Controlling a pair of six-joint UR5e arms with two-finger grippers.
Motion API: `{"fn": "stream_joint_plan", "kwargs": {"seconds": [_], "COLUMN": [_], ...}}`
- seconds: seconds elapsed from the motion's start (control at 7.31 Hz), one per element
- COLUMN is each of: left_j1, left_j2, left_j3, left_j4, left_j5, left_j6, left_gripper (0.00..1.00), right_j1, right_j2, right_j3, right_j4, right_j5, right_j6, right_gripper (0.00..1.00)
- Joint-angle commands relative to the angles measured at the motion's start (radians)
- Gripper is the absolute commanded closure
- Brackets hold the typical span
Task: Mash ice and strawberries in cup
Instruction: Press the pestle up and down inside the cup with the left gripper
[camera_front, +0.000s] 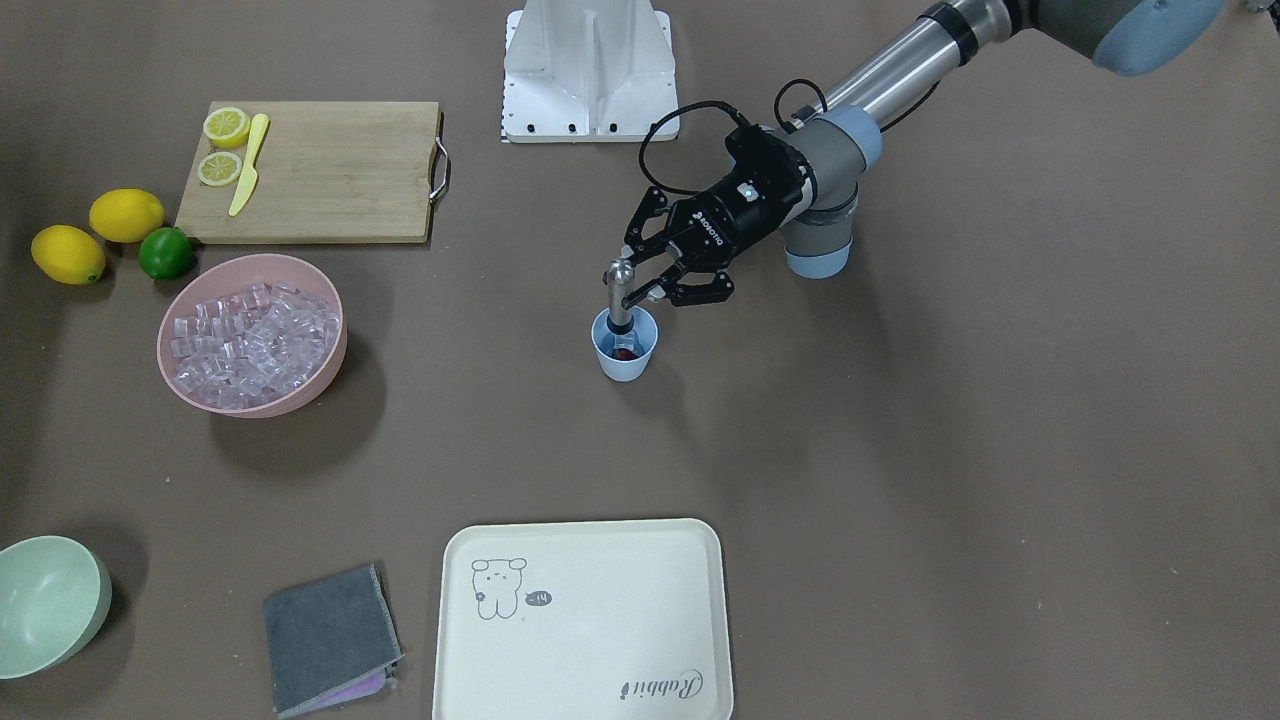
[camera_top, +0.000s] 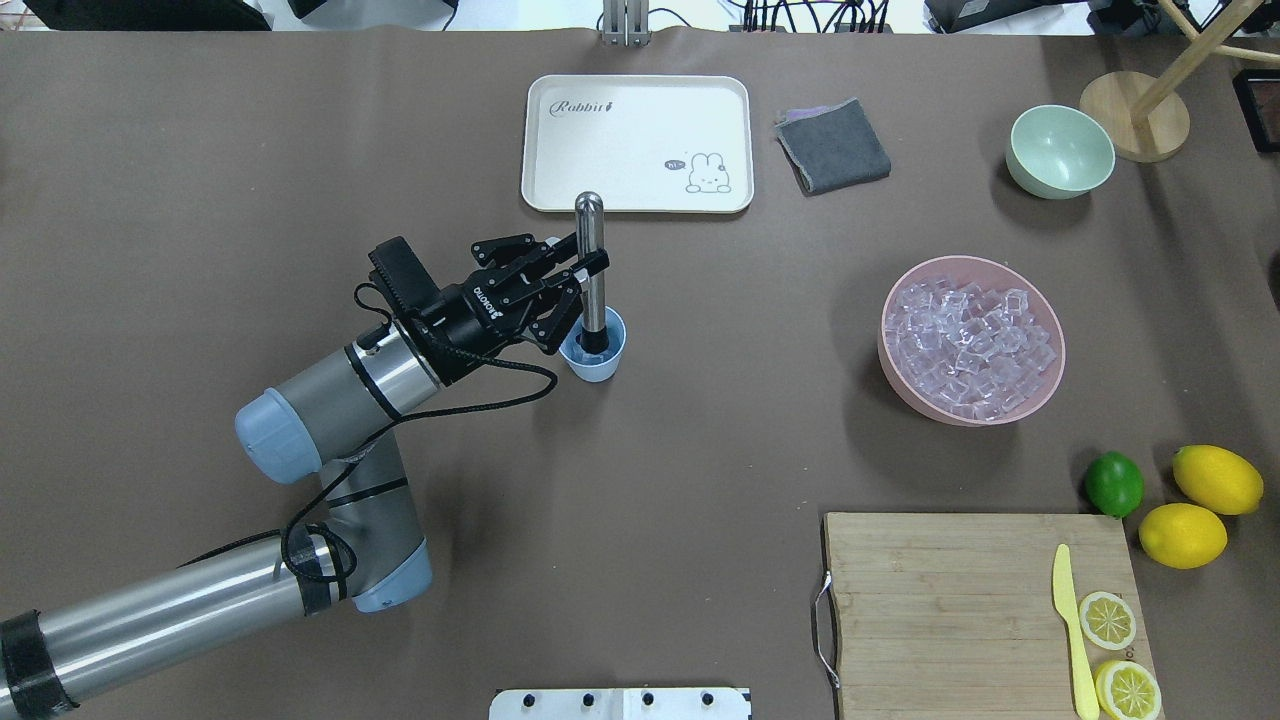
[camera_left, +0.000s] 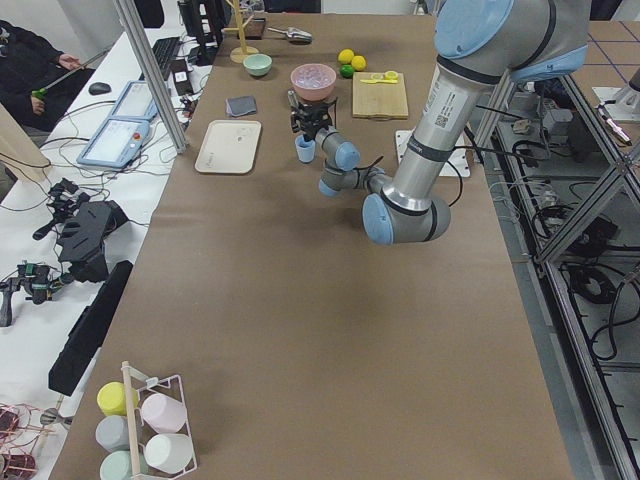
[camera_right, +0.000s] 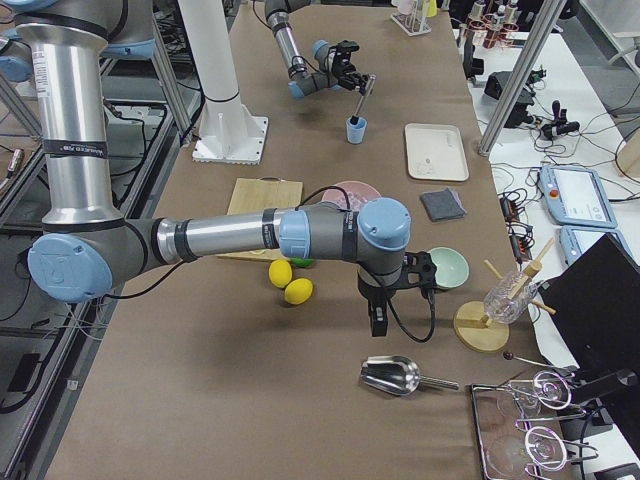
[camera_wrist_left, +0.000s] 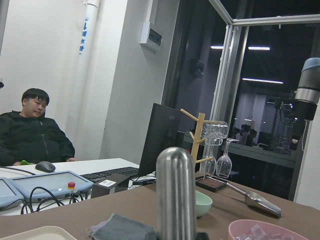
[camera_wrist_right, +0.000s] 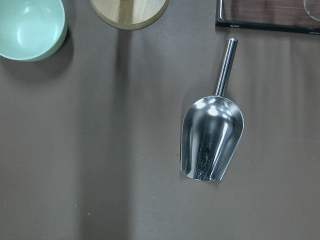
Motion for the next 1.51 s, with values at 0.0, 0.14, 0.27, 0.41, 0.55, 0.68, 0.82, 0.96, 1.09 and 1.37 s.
{"fn": "stream_joint_plan", "kwargs": {"seconds": [0.0, 0.14, 0.27, 0.41, 0.55, 0.68, 0.82, 0.96, 1.09, 1.37], "left_j1": [0.001, 0.003, 0.01, 0.024, 0.027, 0.027, 0.024, 0.014, -0.008, -0.022], "left_j2": [0.003, 0.001, 0.0, 0.003, 0.003, 0.001, -0.004, -0.007, -0.008, -0.008], "left_j3": [0.021, 0.027, 0.036, 0.056, 0.061, 0.059, 0.05, 0.038, 0.021, 0.007], "left_j4": [-0.007, -0.008, -0.014, -0.014, -0.014, -0.014, -0.013, -0.007, -0.004, 0.024], "left_j5": [0.009, 0.009, 0.007, 0.007, 0.007, 0.009, 0.007, 0.007, 0.004, 0.004], "left_j6": [0.001, 0.0, 0.0, 0.001, 0.0, 0.0, 0.001, 0.0, -0.002, 0.0], "left_gripper": [1.0, 1.0, 1.0, 1.0, 1.0, 1.0, 1.0, 1.0, 1.0, 1.0], "right_j1": [0.0, 0.0, 0.0, 0.0, 0.0, 0.0, 0.0, 0.0, 0.0, 0.014], "right_j2": [-0.001, -0.001, -0.001, -0.001, -0.003, -0.009, -0.01, -0.012, -0.012, -0.021], "right_j3": [0.0, 0.0, 0.0, 0.0, -0.002, -0.002, 0.0, 0.0, 0.0, 0.008], "right_j4": [0.002, 0.002, 0.003, 0.003, 0.003, 0.005, 0.005, 0.005, 0.005, 0.005], "right_j5": [0.0, 0.0, 0.0, 0.0, 0.0, 0.0, 0.0, 0.001, 0.0, 0.0], "right_j6": [0.0, 0.0, 0.0, 0.0, 0.0, -0.003, -0.005, -0.005, -0.005, -0.006], "right_gripper": [0.01, 0.01, 0.01, 0.01, 0.01, 0.01, 0.01, 0.01, 0.01, 0.01]}}
